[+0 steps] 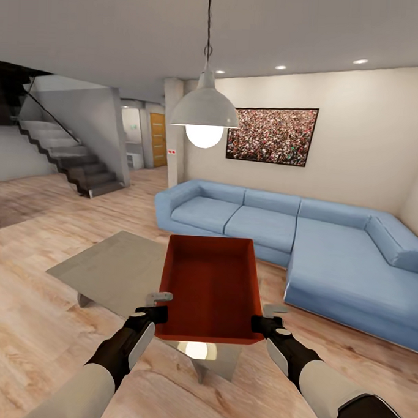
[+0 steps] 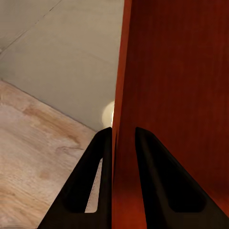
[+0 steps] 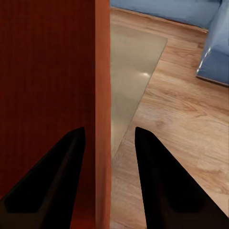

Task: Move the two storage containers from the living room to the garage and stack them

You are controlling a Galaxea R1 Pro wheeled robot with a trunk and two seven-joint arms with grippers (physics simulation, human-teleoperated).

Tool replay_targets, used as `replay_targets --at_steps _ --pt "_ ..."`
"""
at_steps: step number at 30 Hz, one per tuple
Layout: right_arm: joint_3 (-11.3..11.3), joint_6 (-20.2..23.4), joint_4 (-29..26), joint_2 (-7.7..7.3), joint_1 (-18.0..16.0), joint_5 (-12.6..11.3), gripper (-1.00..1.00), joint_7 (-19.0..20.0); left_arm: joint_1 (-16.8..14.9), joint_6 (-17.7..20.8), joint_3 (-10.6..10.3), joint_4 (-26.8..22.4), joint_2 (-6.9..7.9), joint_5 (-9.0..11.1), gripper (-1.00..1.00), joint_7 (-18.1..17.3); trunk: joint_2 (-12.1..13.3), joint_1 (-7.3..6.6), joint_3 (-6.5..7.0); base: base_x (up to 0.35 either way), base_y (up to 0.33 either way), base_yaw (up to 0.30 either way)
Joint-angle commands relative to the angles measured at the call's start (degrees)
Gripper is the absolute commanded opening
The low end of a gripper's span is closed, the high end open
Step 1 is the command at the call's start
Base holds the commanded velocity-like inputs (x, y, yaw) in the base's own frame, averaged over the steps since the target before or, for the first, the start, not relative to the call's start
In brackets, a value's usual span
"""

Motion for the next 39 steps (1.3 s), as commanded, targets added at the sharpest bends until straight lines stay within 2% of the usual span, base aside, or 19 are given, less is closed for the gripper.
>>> replay_targets --at_steps 1,39 --pt "-0.1 -0.1 0.0 -0.03 0.0 -1.3 -1.00 0.5 0.0 -0.3 1.9 -0.2 0.10 -0.9 -1.00 0.9 -0.1 0.02 -0.03 0.000 0.000 0.269" --pt "-0.1 -0.1 0.0 -0.03 0.0 -1.3 -1.00 0.5 0.0 -0.3 1.9 -0.2 0.10 -0.9 -1.00 0.9 -0.1 0.02 -0.03 0.000 0.000 0.280"
